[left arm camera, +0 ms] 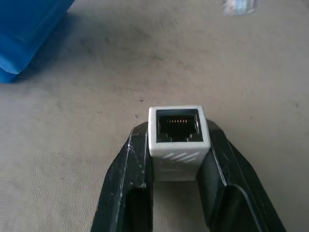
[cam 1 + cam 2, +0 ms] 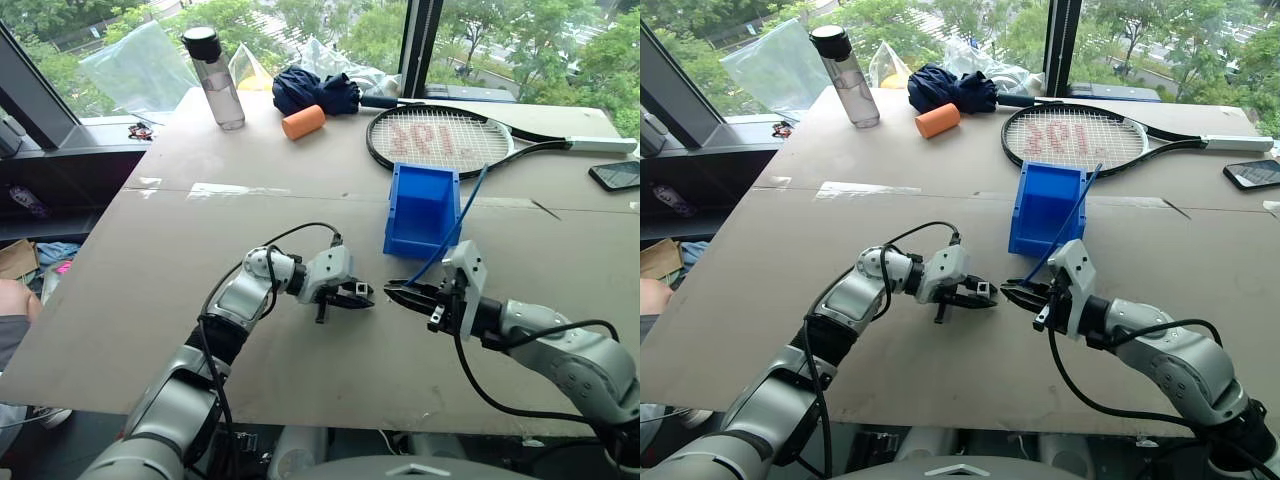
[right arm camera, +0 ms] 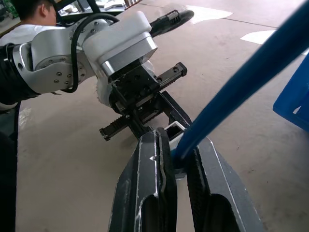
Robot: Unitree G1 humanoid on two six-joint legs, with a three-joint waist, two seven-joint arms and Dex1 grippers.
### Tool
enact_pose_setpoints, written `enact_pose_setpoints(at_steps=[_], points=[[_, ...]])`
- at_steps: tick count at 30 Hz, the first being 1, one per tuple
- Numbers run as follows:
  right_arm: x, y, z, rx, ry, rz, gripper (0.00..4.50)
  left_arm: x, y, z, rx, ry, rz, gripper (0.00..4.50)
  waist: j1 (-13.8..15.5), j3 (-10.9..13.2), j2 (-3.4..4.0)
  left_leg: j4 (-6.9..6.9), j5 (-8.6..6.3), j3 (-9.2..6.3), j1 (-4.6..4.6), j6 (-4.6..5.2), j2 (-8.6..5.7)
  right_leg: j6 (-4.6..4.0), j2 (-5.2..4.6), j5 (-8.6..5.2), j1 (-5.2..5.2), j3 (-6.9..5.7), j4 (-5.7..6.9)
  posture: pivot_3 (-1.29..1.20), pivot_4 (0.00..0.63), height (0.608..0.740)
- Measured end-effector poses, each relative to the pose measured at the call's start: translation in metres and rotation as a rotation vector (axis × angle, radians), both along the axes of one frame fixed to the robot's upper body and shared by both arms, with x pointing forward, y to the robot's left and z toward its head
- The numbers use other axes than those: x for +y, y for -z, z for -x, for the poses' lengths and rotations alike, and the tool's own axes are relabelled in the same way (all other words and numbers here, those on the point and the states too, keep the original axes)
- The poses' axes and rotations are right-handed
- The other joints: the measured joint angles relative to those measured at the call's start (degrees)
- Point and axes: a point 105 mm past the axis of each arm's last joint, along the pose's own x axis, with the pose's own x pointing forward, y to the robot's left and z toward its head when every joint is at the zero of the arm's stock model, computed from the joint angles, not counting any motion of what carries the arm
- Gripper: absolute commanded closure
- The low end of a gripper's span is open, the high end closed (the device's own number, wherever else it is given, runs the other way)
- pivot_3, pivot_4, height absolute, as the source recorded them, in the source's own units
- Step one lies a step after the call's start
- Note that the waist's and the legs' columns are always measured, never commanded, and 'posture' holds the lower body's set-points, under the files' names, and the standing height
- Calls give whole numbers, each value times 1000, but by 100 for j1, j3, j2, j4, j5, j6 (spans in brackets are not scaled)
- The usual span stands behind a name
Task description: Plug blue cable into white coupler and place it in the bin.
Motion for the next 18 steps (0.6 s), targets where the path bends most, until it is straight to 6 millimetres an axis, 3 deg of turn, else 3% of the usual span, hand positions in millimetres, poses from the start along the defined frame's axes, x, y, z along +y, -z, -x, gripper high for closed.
enact_pose_setpoints(at_steps=[5,12,18], points=[[17,-4,1,-35,-100,-10,4500,0,0,0,-9,14,-8,3905,-1,0,0,4,0,-6,-3,0,-2,14,-3,8,1,-4,-1,0,150,740],[23,9,-15,-42,-133,59,4500,2,-2,0,0,18,-18,3905,-27,0,1,3,0,-9,0,0,-1,15,0,8,1,-10,3,0,150,740],[26,8,-21,-84,-162,71,4500,2,-2,0,3,16,-18,3905,-32,0,1,3,0,-10,0,0,-1,16,1,9,2,-11,5,0,150,740]])
